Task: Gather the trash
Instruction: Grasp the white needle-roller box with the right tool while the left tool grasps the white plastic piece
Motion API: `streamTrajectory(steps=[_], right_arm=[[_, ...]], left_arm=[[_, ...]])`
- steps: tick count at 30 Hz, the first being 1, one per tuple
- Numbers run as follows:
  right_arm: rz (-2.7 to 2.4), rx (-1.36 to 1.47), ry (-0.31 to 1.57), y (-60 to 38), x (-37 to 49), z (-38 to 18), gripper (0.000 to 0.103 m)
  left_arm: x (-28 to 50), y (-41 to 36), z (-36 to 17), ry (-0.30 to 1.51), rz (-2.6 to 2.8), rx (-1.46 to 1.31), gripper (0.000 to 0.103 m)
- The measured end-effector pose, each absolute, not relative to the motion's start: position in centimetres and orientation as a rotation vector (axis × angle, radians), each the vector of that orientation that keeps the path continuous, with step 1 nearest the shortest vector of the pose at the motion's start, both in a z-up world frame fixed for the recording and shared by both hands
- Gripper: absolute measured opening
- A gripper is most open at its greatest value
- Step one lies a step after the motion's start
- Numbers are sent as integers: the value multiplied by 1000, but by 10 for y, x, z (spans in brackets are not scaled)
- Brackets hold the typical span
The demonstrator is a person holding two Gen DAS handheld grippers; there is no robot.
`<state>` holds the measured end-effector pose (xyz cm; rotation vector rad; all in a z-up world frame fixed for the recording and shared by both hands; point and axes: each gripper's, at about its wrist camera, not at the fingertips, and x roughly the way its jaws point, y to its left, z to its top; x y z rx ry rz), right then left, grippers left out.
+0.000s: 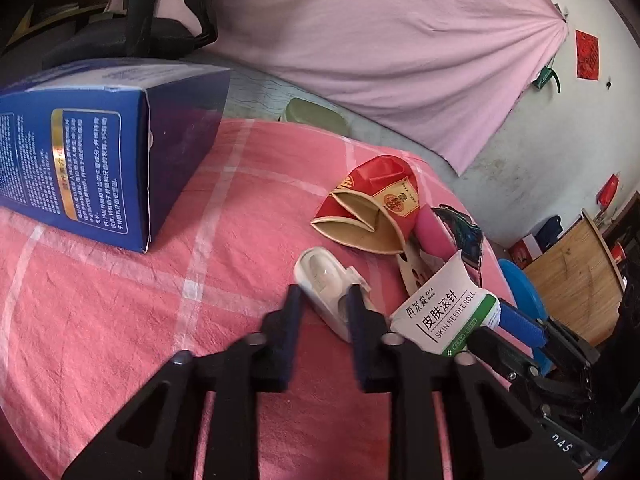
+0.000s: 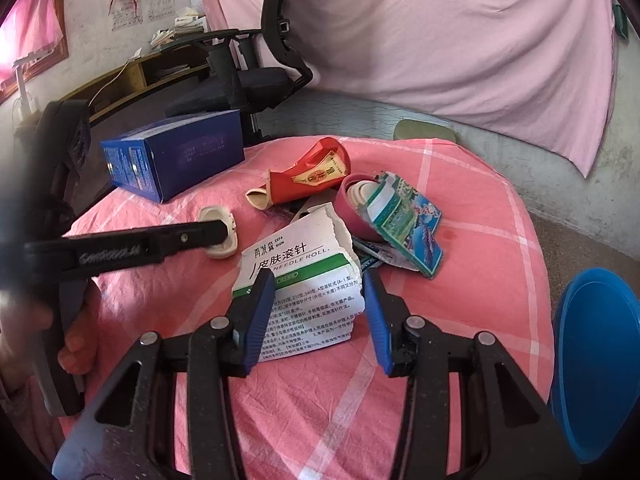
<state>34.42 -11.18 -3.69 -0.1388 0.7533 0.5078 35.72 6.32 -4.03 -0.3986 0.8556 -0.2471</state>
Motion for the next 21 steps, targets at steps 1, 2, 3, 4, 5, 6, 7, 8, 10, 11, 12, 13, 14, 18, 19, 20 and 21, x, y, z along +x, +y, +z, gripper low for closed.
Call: streamTrajectory(steps=[1, 2, 3, 4, 5, 6, 7, 8, 10, 11, 12, 13, 14, 18, 19, 20, 21], right_arm=[[508, -142, 754, -111, 343, -37, 69], [511, -139, 757, -111, 343, -37, 70], [515, -135, 761, -112, 343, -37, 71], [518, -130, 764, -114, 343, -37, 72], [520, -126, 767, -115, 341, -38, 73], [524, -125, 772, -116, 340, -38, 76], [528, -126, 771, -116, 338, -38, 80], [528, -130, 770, -116, 337, -38, 82], [533, -145, 772, -114, 336, -38, 89], [538, -161, 774, -110, 335, -39, 90], [539, -173, 779, -108, 335, -40, 93], [544, -191, 786, -105, 335, -42, 94], [545, -202, 790, -102, 334, -43, 95], [535, -253, 823, -92, 337, -51, 95], [529, -262, 827, -91, 337, -52, 94], [524, -270, 826, -91, 337, -53, 94], [521, -272, 820, -91, 336, -52, 92]], left_arm=[[358, 64, -40, 855, -249, -410, 16], [357, 65, -40, 853, -251, -415, 15], [356, 65, -39, 849, -255, -412, 14], [355, 65, -38, 844, -255, -408, 12], [354, 64, -37, 836, -254, -402, 12], [354, 65, -36, 831, -253, -399, 11], [353, 65, -35, 825, -250, -397, 10], [352, 66, -34, 820, -245, -396, 9], [349, 66, -33, 815, -236, -394, 9], [347, 68, -32, 808, -228, -392, 9], [345, 68, -31, 801, -220, -387, 9], [343, 68, -31, 796, -214, -382, 9], [341, 68, -30, 793, -209, -378, 9], [334, 67, -29, 783, -202, -371, 8], [333, 68, -29, 781, -200, -369, 8], [331, 68, -28, 778, -199, -368, 8], [329, 68, -28, 773, -198, -366, 8]])
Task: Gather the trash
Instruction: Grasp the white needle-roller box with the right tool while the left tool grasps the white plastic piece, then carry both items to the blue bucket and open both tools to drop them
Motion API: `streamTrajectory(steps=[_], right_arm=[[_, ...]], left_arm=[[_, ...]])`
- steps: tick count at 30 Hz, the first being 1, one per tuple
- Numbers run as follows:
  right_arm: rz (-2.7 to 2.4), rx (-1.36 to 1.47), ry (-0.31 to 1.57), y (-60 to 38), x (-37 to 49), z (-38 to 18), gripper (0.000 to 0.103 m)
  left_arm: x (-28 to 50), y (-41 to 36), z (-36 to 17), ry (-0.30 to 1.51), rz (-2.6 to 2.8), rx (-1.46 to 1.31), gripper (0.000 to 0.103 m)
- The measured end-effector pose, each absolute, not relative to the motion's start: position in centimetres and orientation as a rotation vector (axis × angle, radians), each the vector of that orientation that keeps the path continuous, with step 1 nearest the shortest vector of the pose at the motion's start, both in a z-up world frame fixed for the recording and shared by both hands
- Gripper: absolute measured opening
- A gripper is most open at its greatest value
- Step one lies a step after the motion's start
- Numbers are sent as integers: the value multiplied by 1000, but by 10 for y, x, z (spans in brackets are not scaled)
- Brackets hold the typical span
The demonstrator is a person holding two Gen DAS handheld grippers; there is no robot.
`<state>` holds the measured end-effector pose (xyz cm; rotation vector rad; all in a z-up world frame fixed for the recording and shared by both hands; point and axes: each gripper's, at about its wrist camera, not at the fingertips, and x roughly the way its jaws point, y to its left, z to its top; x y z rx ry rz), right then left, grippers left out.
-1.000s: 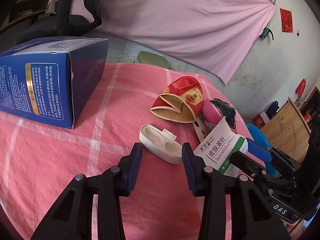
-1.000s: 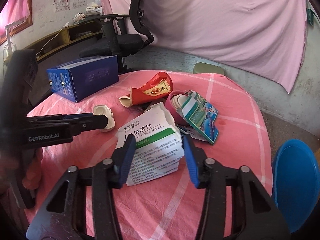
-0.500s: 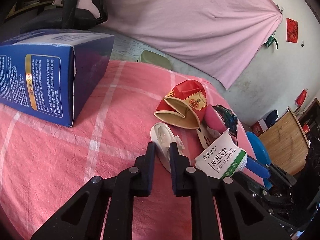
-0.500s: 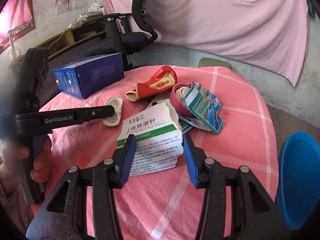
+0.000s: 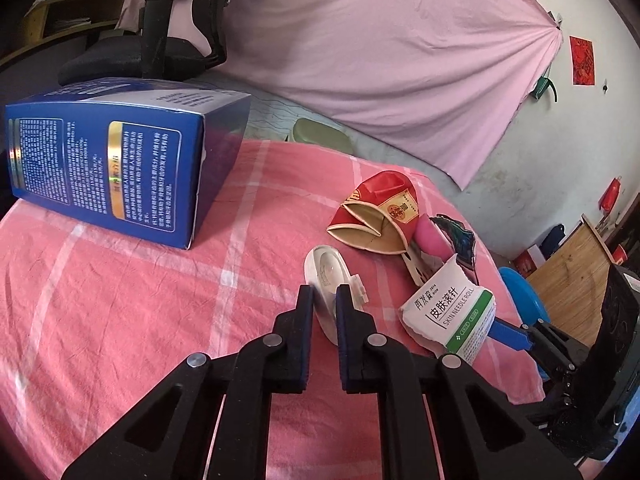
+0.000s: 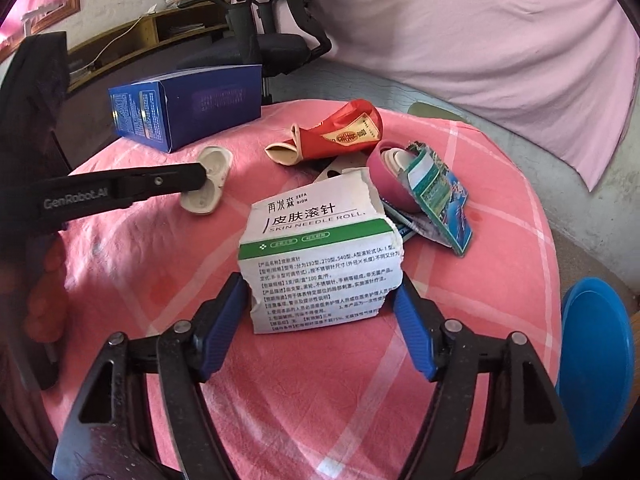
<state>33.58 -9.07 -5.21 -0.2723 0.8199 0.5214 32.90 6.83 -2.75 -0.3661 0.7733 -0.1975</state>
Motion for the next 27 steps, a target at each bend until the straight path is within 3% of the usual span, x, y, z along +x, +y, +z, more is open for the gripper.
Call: streamTrajectory(steps=[10, 27], right_arm=[[518, -227, 685, -100, 314, -33, 91], [343, 1, 123, -181, 241, 55, 91]], left_arm=[[297, 73, -17, 676, -159, -346, 8], [229, -20, 67, 158, -196, -34, 8]])
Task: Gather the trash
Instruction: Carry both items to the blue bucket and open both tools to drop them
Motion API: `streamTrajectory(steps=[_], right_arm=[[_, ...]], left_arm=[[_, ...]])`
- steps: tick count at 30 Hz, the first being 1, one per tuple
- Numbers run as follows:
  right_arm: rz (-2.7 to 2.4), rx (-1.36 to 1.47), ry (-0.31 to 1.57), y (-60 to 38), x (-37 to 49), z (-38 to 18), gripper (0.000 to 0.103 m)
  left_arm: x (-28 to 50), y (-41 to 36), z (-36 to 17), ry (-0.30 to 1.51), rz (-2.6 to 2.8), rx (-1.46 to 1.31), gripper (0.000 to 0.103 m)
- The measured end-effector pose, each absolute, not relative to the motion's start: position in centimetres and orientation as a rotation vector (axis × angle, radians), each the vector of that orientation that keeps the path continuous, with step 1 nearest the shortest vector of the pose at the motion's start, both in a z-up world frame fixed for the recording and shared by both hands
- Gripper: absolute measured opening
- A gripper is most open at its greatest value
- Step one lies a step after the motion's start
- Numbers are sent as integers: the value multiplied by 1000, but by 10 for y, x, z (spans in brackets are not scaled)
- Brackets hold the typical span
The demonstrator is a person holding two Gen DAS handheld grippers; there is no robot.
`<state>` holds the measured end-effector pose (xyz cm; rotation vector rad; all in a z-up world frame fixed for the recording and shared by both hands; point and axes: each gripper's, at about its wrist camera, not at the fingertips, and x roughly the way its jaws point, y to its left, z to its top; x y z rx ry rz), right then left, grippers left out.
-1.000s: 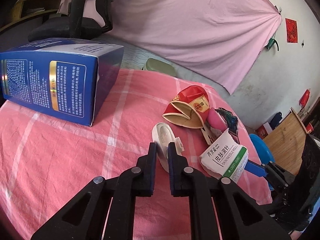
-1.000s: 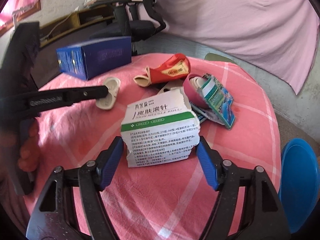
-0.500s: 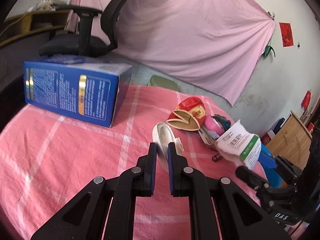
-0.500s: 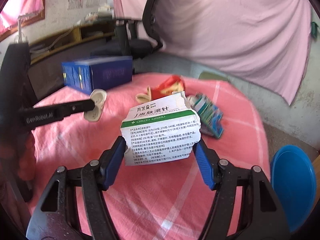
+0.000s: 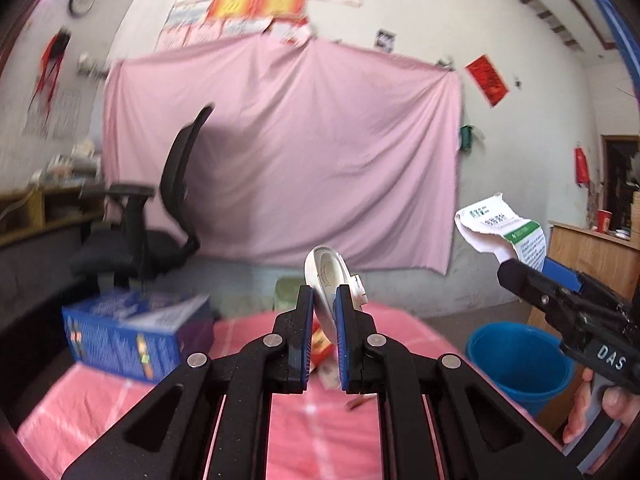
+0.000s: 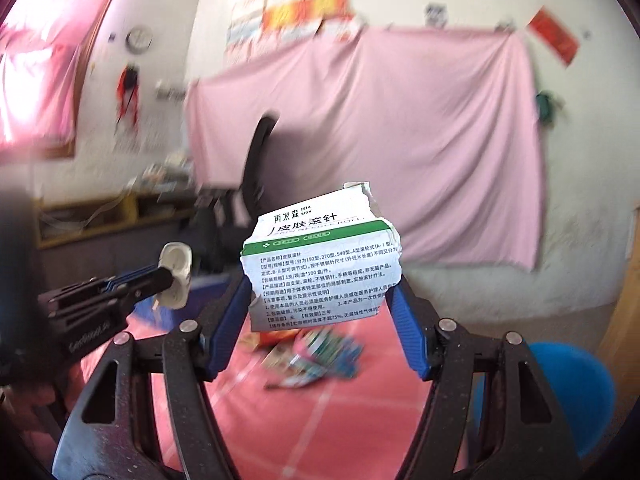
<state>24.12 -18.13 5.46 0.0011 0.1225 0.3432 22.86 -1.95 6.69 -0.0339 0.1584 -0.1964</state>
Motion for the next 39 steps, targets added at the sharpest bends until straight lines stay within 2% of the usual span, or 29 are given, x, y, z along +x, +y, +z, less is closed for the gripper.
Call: streamTrajectory(steps=[6, 10, 15, 21, 34, 39], right_arm=[[192, 26, -22, -230, 221, 78, 91], [98, 55, -47, -265, 215, 84, 91], [-21, 83, -11, -310, 215, 77, 91], [-132, 113, 110, -360, 223, 49, 91], [-162, 245, 458, -414, 268, -29, 91], [-117, 301, 558, -414, 284, -51, 91]], left_arm=[[223, -79, 96, 16, -304, 46, 8], [230, -124, 104, 4, -390, 48, 8], [245, -186, 104, 50, -499, 51, 8], [263, -255, 79, 111, -592, 122, 8], [357, -334, 17, 554, -662, 127, 8], [378, -345, 10, 676, -673, 95, 8]])
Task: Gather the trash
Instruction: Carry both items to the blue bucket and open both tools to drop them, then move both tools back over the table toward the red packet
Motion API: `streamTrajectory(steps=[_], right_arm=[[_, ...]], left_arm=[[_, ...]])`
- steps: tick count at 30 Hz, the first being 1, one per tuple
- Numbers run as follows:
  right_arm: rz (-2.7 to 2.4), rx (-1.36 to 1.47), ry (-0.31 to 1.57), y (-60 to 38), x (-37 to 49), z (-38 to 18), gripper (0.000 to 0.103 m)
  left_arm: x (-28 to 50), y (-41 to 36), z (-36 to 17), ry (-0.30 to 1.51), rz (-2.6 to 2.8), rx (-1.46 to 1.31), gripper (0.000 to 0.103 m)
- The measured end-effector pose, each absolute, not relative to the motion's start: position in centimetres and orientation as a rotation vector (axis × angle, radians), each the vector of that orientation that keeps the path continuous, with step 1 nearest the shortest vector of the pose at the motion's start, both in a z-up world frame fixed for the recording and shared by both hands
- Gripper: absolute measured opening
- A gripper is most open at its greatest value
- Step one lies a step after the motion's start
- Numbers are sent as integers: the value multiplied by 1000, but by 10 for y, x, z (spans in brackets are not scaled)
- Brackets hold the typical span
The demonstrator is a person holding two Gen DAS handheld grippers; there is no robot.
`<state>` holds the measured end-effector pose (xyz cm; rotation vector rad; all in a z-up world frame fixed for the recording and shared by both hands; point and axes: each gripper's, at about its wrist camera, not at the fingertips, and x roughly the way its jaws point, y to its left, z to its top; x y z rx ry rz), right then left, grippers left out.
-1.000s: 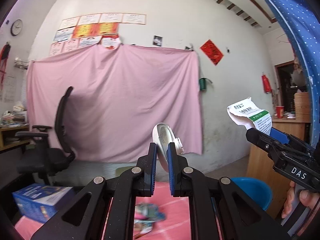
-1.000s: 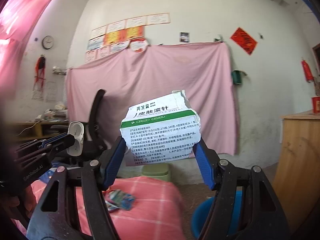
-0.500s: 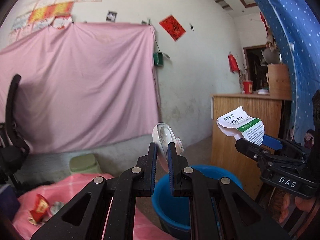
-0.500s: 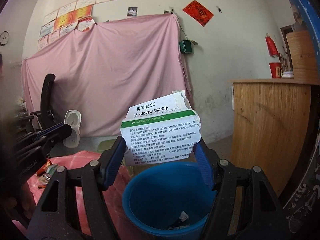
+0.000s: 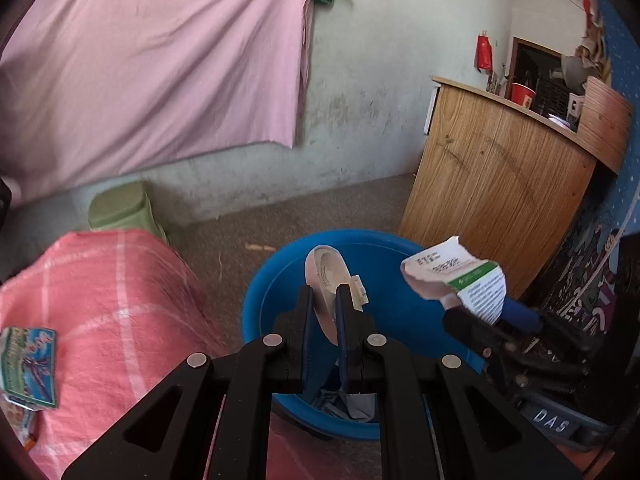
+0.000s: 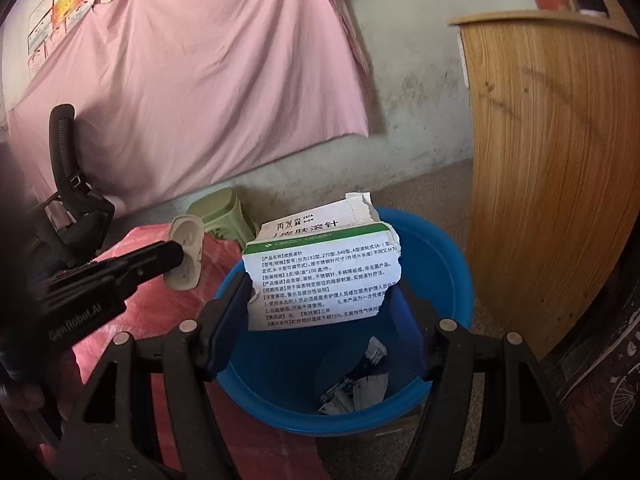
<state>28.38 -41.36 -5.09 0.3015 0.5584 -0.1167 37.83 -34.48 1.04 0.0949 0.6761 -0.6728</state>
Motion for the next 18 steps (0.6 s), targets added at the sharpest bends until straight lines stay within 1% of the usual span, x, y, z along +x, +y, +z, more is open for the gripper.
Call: streamTrajectory(steps=[8, 12, 18], right_arm=[[-118, 312, 612, -420, 296, -58, 92], [-130, 317, 613, -424, 297, -59, 92], [-136, 301, 530, -422, 289, -39, 96]], left_arm=[[396, -349, 3, 784, -677, 72, 9], [400, -341, 1, 815, -659, 41, 15], [394, -313, 11, 752, -627, -19, 17]])
